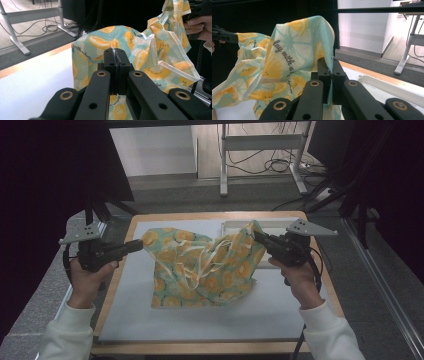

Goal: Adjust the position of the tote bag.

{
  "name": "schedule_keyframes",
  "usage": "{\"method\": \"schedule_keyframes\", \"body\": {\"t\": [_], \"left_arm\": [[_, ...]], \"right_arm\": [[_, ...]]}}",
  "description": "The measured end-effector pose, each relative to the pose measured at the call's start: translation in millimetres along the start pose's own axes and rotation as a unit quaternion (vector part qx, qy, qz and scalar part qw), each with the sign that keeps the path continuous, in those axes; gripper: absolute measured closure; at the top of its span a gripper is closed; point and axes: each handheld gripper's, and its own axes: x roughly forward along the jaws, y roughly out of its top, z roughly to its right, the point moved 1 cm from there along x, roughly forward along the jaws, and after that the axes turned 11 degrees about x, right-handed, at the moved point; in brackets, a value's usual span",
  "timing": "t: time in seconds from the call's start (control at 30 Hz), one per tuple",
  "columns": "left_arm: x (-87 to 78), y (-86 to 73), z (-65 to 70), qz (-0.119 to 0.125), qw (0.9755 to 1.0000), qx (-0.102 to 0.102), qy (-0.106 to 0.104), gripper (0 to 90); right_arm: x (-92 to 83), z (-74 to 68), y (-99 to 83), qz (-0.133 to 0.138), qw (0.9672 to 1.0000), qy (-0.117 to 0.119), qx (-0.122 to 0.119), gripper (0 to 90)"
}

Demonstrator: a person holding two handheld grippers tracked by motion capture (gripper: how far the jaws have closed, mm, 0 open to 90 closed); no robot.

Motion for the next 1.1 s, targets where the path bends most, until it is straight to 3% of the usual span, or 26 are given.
{"method": "schedule_keyframes", "body": {"t": [0.37, 0.67, 1.1], "left_arm": [[-3.7, -27.6, 15.5, -0.005, 0.9999, -0.006, -0.008, 89.9], [0.8, -39.2, 17.3, -0.012, 0.9998, -0.013, -0.011, 89.8], [7.4, -78.4, 29.3, -0.043, 0.9981, -0.036, -0.026, 89.6]], "right_arm": [[0.1, 6.3, -36.3, -0.026, 0.9996, 0.001, 0.015, 88.3], [2.7, 10.5, -52.8, -0.044, 0.9987, -0.001, 0.025, 88.1], [0.9, 11.4, -95.2, -0.093, 0.9951, 0.005, 0.033, 87.6]]}}
